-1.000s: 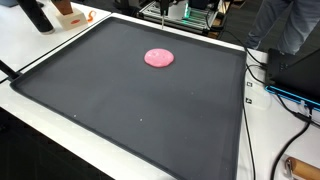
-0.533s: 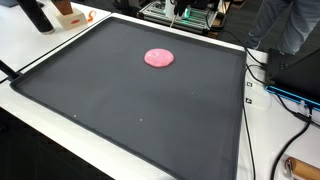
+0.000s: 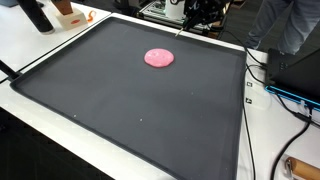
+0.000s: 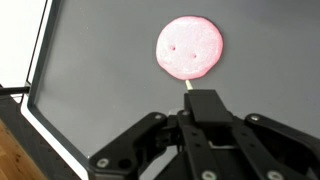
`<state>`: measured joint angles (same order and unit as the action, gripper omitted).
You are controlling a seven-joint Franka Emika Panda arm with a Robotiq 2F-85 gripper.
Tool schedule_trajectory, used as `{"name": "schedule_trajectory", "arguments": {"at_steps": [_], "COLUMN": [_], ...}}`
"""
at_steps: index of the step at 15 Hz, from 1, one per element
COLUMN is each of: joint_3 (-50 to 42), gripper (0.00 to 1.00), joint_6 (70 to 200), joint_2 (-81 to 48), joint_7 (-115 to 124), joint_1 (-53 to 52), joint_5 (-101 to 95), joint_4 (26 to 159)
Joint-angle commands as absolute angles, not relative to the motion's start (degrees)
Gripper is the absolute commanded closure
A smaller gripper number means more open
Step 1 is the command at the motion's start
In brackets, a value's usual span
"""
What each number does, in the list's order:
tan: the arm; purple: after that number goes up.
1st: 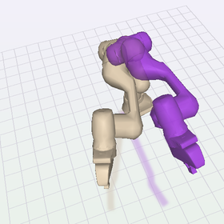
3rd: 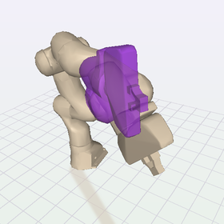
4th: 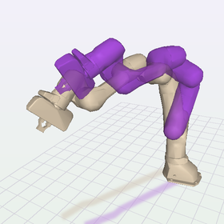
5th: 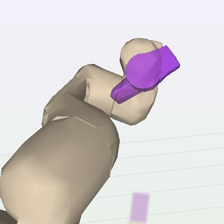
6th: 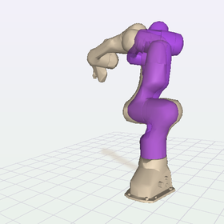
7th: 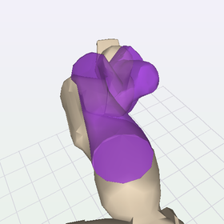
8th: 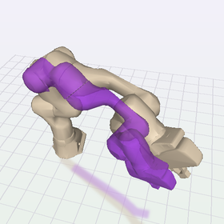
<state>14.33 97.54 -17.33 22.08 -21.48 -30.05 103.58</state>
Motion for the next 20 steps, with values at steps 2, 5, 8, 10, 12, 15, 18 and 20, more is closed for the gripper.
{"name": "schedule_trajectory", "arguments": {"at_steps": [2, 5, 8, 10, 12, 15, 18, 20], "joint_3": [12.6, 11.5, 10.3, 9.5, 8.8, 8.0, 7.4, 7.1], "gripper": [0.97, 0.97, 0.97, 0.97, 0.97, 0.97, 0.97, 0.97], "joint_6": [91.3, 89.1, 87.3, 86.5, 86.0, 85.5, 85.6, 85.3], "joint_2": [-24.7, -28.5, -31.6, -33.5, -35.1, -37.0, -38.7, -39.6], "joint_7": [30.8, 35.7, 40.3, 43.3, 45.6, 48.4, 49.6, 50.1], "joint_1": [-26.0, -28.4, -30.0, -31.0, -31.8, -32.3, -32.5, -32.7], "joint_5": [-32.8, -33.2, -33.1, -33.5, -33.8, -33.5, -33.4, -33.4], "joint_4": [97.9, 95.5, 93.3, 92.1, 91.0, 89.5, 88.6, 88.0]}}
